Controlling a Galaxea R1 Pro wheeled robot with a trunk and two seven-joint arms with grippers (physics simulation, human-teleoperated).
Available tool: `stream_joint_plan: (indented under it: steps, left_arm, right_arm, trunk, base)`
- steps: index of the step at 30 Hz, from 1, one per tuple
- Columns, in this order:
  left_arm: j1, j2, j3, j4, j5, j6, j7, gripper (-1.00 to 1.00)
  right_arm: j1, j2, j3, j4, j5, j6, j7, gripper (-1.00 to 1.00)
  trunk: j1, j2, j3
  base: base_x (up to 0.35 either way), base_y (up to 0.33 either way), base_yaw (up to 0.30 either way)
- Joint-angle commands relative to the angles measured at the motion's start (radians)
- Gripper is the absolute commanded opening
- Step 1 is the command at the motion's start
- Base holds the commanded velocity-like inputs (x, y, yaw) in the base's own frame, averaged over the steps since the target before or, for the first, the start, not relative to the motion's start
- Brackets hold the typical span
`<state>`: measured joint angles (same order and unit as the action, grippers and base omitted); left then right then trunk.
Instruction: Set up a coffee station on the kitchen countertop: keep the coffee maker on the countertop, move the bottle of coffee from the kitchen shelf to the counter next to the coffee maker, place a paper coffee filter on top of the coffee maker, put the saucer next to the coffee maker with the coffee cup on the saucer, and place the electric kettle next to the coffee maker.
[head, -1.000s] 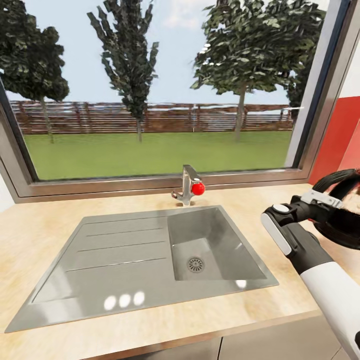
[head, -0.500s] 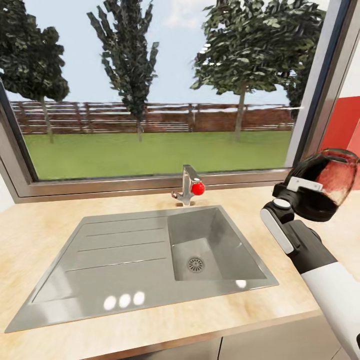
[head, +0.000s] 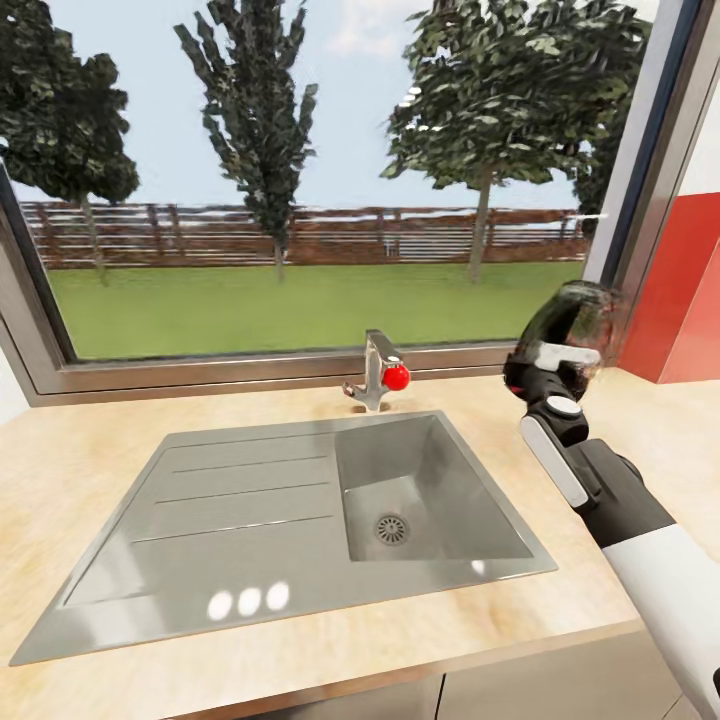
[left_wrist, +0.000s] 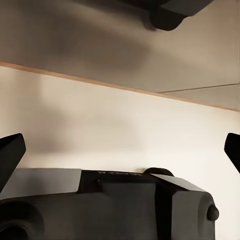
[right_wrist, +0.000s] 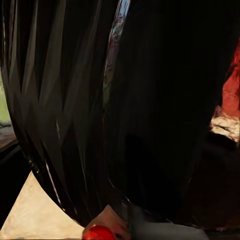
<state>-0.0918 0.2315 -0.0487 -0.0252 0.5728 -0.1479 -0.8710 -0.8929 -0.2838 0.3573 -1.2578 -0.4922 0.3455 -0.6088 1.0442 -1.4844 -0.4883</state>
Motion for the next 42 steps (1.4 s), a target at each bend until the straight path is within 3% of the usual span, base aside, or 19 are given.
stream_joint_plan:
  steps: [1, 5, 13, 22, 26, 32, 42]
  left_arm:
    - [0.000, 0.000, -0.005, 0.001, 0.002, -0.007, -0.002, 1.00]
    - [0.000, 0.000, -0.005, 0.001, 0.002, -0.007, -0.002, 1.00]
    - [-0.001, 0.000, -0.005, 0.001, 0.002, -0.007, -0.002, 1.00]
    - [-0.001, 0.000, -0.005, 0.001, 0.002, -0.007, -0.002, 1.00]
    - [-0.001, 0.000, -0.005, 0.001, 0.003, -0.007, -0.001, 1.00]
    - [-0.001, 0.000, -0.005, 0.001, 0.002, -0.007, -0.001, 1.00]
    - [-0.001, 0.000, -0.005, 0.001, 0.002, -0.007, -0.002, 1.00]
  right_arm:
    - [-0.001, -0.002, 0.002, -0.001, 0.003, 0.007, 0.008, -1.00]
    - [-0.001, -0.002, 0.002, -0.002, 0.003, 0.007, 0.078, -1.00]
    - [0.000, -0.031, 0.002, 0.000, 0.004, 0.007, 0.227, -1.00]
    - [0.006, -0.048, 0.002, 0.003, 0.005, 0.006, 0.337, -1.00]
    - [0.007, -0.056, 0.002, 0.004, 0.027, 0.006, 0.404, -1.00]
    - [0.008, -0.059, 0.002, 0.003, 0.065, 0.007, 0.429, -1.00]
    - [0.008, -0.060, 0.002, 0.003, 0.075, 0.009, 0.443, -1.00]
  trunk:
    - [0.000, -0.001, -0.001]
    - [0.000, -0.001, -0.001]
    - [0.000, -0.001, -0.001]
    - [0.000, -0.001, -0.001]
    - [0.000, -0.001, -0.001]
    - [0.000, -0.001, -0.001]
    - [0.000, -0.001, -0.001]
  base:
    - [0.000, 0.000, 0.000]
    - [0.000, 0.000, 0.000]
    - [0.000, 0.000, 0.000]
    - [0.000, 0.000, 0.000]
    - [0.000, 0.000, 0.000]
    - [0.000, 0.000, 0.000]
    - [-0.191, 0.000, 0.000]
